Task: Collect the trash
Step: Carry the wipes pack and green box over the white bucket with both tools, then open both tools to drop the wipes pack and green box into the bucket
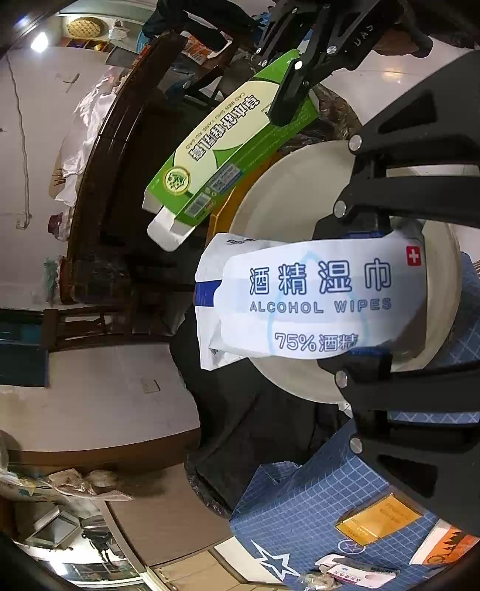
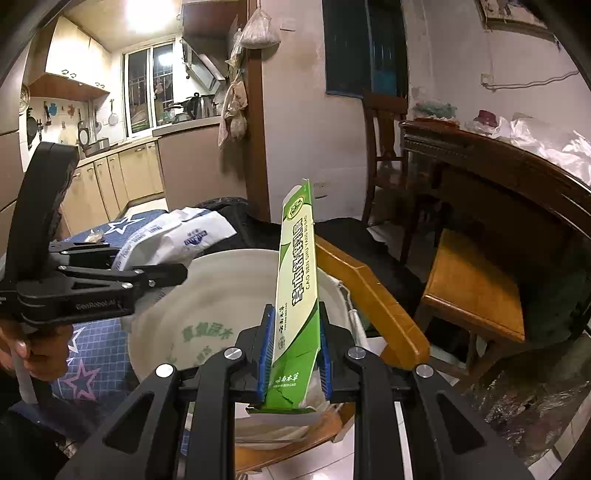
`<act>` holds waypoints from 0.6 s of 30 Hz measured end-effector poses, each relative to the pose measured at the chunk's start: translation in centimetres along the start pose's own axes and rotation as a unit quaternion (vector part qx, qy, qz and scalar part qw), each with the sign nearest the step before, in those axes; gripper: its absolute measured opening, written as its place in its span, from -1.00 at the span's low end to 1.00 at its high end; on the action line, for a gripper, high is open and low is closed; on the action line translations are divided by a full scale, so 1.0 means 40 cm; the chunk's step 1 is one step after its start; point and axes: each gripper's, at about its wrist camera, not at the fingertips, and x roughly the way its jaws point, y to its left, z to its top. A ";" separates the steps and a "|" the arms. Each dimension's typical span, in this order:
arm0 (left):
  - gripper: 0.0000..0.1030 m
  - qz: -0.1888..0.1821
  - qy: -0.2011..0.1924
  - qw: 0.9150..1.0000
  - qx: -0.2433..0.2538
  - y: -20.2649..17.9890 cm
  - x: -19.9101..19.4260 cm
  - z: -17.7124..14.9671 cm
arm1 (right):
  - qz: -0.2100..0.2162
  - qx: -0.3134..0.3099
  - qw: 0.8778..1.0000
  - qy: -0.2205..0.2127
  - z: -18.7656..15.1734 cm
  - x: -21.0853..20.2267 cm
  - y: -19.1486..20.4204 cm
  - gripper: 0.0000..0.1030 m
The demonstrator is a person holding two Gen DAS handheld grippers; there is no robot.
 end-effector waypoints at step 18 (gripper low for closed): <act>-0.27 0.008 0.027 1.000 -0.004 0.024 0.042 -0.001 | 0.001 -0.023 0.998 0.061 0.034 0.081 0.043 -0.57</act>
